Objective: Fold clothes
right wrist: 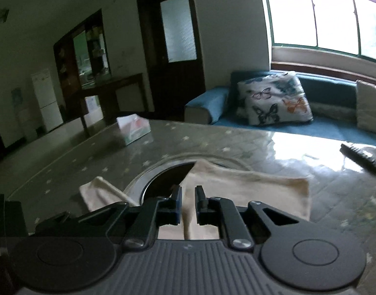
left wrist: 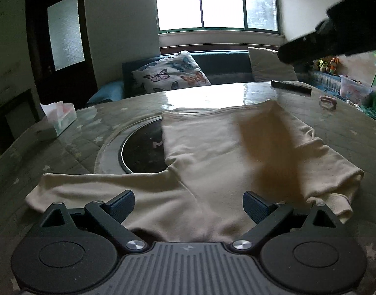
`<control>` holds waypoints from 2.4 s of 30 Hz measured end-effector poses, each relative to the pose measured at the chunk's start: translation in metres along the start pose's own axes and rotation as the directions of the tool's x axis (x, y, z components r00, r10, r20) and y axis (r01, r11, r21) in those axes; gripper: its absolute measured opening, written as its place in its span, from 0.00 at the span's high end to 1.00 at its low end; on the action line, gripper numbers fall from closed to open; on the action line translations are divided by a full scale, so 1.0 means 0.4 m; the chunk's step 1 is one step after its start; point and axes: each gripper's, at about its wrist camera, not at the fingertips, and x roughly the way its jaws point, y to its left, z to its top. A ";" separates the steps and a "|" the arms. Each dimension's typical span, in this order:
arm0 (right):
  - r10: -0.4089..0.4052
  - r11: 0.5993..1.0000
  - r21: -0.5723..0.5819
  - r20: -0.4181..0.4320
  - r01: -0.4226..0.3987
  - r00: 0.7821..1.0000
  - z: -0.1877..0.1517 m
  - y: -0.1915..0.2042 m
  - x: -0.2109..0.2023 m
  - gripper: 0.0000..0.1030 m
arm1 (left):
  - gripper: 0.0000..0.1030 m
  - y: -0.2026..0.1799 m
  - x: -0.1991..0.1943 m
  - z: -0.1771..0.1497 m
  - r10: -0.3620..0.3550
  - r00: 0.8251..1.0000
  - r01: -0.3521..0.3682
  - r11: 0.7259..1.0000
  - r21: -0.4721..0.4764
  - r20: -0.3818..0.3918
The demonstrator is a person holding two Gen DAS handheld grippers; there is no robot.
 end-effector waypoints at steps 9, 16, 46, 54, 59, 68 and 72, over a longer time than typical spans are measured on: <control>-0.091 0.995 -0.042 -0.127 0.086 0.988 -0.093 -0.087 -0.013 0.90 | 0.12 -0.002 -0.005 0.019 -0.032 0.999 0.032 0.999 0.001 0.028; -0.133 0.990 -0.001 -0.267 0.138 0.955 -0.224 -0.174 -0.001 0.90 | 0.28 -0.003 0.032 0.028 -0.099 0.995 0.099 0.995 -0.011 -0.016; -0.152 0.986 0.029 -0.236 0.163 0.960 -0.215 -0.222 0.112 0.89 | 0.93 -0.002 0.044 0.076 -0.194 0.980 0.194 0.981 -0.008 -0.033; -0.157 0.982 0.066 -0.234 0.177 0.959 -0.219 -0.237 0.118 0.89 | 0.91 0.003 0.115 0.043 -0.149 0.984 0.150 0.989 0.010 -0.095; -0.168 0.982 0.048 -0.233 0.184 0.958 -0.211 -0.219 0.119 0.89 | 0.85 0.036 0.087 0.034 -0.124 0.989 0.124 0.992 0.000 -0.082; -0.074 0.996 -0.062 -0.250 0.061 0.965 -0.201 -0.092 0.151 0.88 | 0.56 0.144 0.046 0.014 0.007 0.997 -0.015 0.994 -0.108 -0.071; -0.017 0.992 -0.122 -0.264 -0.016 0.964 -0.205 -0.011 0.177 0.88 | 0.55 0.213 0.041 0.008 0.092 0.992 -0.106 0.980 -0.171 -0.087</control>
